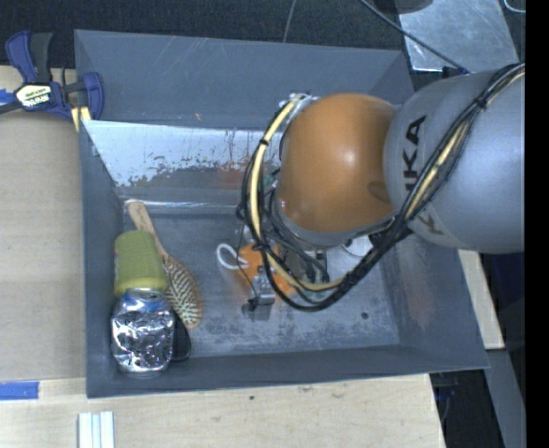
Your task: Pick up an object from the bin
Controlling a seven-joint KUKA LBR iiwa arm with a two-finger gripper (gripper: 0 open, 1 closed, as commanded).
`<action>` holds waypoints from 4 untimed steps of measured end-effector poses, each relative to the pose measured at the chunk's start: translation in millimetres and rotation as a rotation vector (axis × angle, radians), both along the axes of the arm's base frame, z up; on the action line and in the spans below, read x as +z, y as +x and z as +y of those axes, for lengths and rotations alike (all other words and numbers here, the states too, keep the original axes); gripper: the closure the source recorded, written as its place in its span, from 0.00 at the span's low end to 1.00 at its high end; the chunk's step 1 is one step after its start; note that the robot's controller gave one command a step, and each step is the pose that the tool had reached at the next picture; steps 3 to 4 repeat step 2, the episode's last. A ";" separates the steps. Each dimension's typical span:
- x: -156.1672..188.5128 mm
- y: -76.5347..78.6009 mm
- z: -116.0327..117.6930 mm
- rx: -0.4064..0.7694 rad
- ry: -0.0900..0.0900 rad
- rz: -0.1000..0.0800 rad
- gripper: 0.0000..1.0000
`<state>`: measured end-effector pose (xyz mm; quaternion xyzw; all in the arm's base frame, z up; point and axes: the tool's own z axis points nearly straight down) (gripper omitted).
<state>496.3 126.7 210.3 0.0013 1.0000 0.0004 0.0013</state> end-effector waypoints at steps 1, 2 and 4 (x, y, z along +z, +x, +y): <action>0.3 42.8 -51.2 -0.017 -0.001 -0.007 0.00; 0.2 40.8 -47.5 -0.012 0.001 -0.004 1.00; 0.2 40.8 -47.5 -0.012 0.001 -0.004 1.00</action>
Offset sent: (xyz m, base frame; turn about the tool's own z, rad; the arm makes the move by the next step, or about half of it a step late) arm 0.0398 -0.0470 -0.0002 0.0110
